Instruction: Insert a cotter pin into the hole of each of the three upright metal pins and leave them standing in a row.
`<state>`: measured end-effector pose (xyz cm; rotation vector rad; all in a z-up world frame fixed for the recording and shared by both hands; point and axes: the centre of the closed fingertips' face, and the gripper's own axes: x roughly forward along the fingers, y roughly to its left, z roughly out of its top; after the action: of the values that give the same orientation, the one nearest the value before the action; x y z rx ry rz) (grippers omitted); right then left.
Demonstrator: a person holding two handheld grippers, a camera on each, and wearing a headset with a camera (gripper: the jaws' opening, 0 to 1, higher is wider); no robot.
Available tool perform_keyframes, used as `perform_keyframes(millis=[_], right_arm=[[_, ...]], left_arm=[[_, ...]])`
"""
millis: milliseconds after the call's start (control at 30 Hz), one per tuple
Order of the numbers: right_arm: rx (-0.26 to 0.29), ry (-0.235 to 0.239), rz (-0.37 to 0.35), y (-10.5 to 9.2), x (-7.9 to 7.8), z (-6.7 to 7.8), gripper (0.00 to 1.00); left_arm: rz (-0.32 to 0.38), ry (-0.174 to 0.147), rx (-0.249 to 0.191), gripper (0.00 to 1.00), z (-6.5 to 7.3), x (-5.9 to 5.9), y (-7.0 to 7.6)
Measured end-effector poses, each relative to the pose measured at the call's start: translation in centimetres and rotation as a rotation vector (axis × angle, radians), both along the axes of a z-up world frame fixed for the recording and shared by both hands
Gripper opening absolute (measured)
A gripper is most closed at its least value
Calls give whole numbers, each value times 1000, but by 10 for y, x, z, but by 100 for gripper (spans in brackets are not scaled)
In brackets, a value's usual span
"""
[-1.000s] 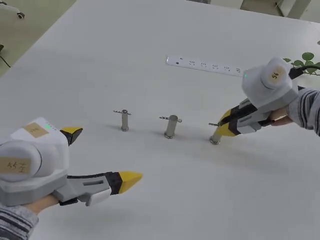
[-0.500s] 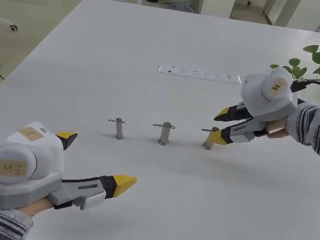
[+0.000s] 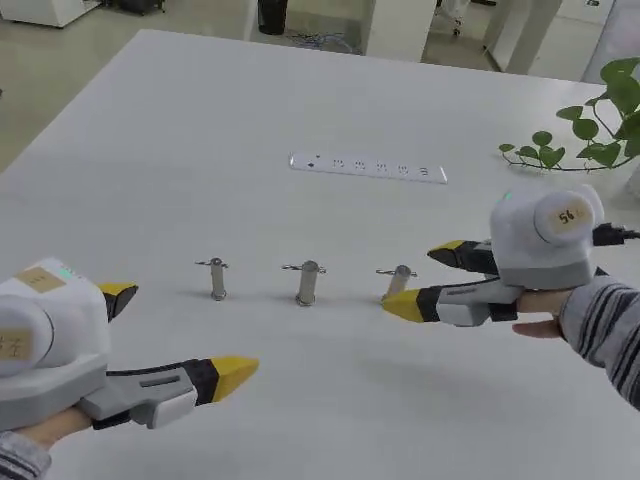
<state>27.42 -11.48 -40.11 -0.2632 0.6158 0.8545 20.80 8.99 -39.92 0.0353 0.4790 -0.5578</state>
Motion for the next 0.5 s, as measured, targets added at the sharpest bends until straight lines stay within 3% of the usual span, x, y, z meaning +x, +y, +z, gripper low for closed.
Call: perform_keyframes(millis=[100,300,500], right_arm=[[44,12,-31,0,-10,1,63],[93,17,-82,0,-28,-2,68],[80,-5,-110,-3,-37,-7,72]], left_arm=[[4,8,-9,94,1,-2,0],[26,-13,-14,94,8,-3,2],[53,-20,-12,93,10,-2,5]])
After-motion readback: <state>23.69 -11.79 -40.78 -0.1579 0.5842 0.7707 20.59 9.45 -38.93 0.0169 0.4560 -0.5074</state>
